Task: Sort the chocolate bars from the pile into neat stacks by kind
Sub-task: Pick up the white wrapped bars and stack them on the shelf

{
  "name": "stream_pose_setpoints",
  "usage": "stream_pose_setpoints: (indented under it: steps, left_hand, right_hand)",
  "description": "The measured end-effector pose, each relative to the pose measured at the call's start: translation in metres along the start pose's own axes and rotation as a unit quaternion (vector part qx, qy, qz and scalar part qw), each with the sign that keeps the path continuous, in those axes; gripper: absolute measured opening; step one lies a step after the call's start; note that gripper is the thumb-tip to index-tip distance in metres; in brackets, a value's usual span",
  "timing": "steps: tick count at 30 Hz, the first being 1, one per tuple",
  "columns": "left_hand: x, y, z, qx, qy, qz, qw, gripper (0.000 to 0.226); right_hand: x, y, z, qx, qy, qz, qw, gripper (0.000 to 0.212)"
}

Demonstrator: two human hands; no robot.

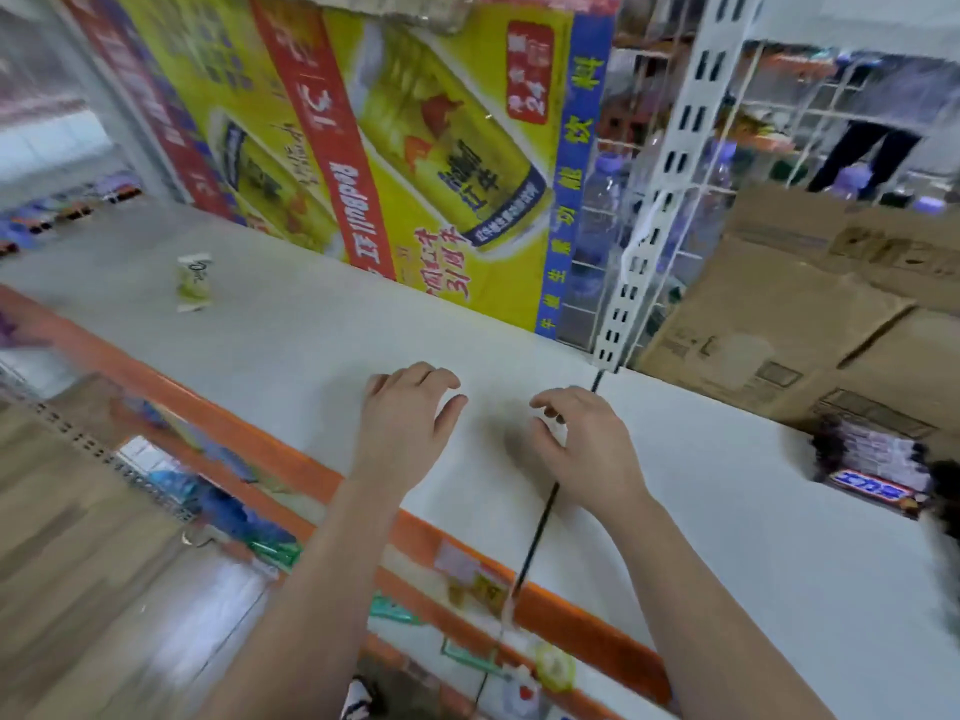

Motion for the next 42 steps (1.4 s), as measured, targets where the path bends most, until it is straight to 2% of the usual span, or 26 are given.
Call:
stream_pose_setpoints:
  steps: [6, 18, 23, 27, 31, 35, 42]
  left_hand:
    - [-0.038, -0.029, -0.109, 0.000, 0.002, -0.023, 1.000, 0.036]
    - [-0.083, -0.041, -0.228, 0.018, -0.026, -0.033, 0.999, 0.038]
    - [-0.118, -0.037, -0.290, 0.029, -0.015, -0.041, 0.999, 0.017]
    - [-0.158, -0.038, -0.349, 0.050, 0.023, -0.061, 0.997, 0.019]
    - [-0.194, -0.040, -0.389, 0.060, 0.079, -0.104, 0.990, 0.024]
    - [-0.214, -0.027, -0.410, 0.085, 0.126, -0.184, 0.971, 0.025]
    - [-0.234, -0.011, -0.422, 0.108, 0.153, -0.289, 0.939, 0.037]
  right_hand:
    - [-0.069, 0.074, -0.081, -0.006, 0.013, -0.007, 1.000, 0.019]
    - [-0.146, 0.149, -0.147, 0.008, -0.009, -0.037, 0.999, 0.021]
    - [-0.182, 0.193, -0.163, 0.018, 0.014, -0.035, 0.999, 0.019]
    - [-0.221, 0.238, -0.192, 0.014, 0.048, -0.019, 0.999, 0.020]
    - [-0.244, 0.271, -0.218, 0.025, 0.086, -0.017, 0.996, 0.020]
    - [-0.252, 0.282, -0.228, 0.036, 0.118, 0.014, 0.992, 0.016]
    - [-0.251, 0.282, -0.226, 0.063, 0.147, 0.030, 0.987, 0.017]
Point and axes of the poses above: each hand's wrist, its own x-axis away from the middle knuckle, its own y-axis out of the palm, z = x × y, the point moved 7 cm from there along -x, towards the middle knuckle, and after that the axes turned 9 degrees about -y, right-handed, at the moved point
